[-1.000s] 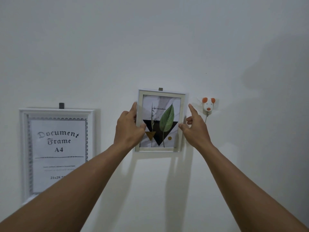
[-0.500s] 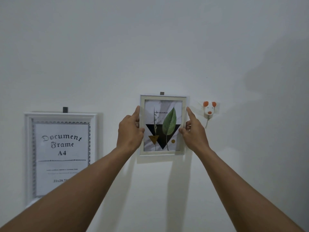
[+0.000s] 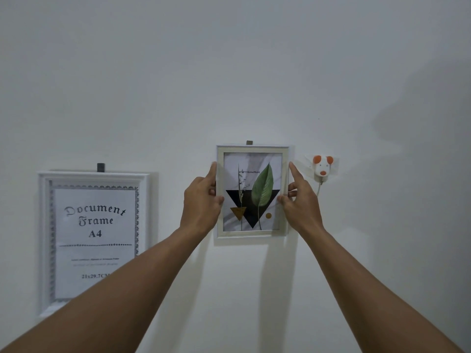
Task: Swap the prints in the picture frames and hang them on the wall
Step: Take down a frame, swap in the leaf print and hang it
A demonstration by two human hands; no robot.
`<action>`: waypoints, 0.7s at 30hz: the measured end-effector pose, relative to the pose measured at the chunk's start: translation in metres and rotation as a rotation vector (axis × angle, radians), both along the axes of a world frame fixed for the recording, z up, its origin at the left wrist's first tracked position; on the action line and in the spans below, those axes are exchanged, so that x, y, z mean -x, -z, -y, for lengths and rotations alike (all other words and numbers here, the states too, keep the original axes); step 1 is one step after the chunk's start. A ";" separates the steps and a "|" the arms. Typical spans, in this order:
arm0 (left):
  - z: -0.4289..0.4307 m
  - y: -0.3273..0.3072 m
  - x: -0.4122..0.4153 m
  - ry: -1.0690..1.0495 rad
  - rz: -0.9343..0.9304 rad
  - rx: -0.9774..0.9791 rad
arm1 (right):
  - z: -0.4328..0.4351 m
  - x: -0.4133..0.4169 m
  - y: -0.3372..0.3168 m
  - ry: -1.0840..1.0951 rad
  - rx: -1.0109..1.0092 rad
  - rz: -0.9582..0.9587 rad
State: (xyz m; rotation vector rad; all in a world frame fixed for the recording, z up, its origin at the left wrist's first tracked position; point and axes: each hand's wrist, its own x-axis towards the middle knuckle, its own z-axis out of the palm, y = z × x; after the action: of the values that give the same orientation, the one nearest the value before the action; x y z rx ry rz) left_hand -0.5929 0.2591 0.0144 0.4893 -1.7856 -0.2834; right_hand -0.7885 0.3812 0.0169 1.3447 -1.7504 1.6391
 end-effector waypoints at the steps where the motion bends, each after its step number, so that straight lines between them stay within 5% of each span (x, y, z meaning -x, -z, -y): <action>1: 0.000 0.000 0.000 0.003 0.003 0.009 | -0.001 0.000 0.001 -0.004 0.003 0.002; 21: 0.003 0.001 0.003 -0.031 0.031 0.034 | 0.003 0.007 0.006 -0.036 -0.038 0.020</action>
State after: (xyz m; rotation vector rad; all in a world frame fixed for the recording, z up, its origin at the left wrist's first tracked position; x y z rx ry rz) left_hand -0.5955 0.2557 0.0134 0.4986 -1.8085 -0.2247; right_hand -0.7951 0.3777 0.0106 1.3889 -1.7875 1.6514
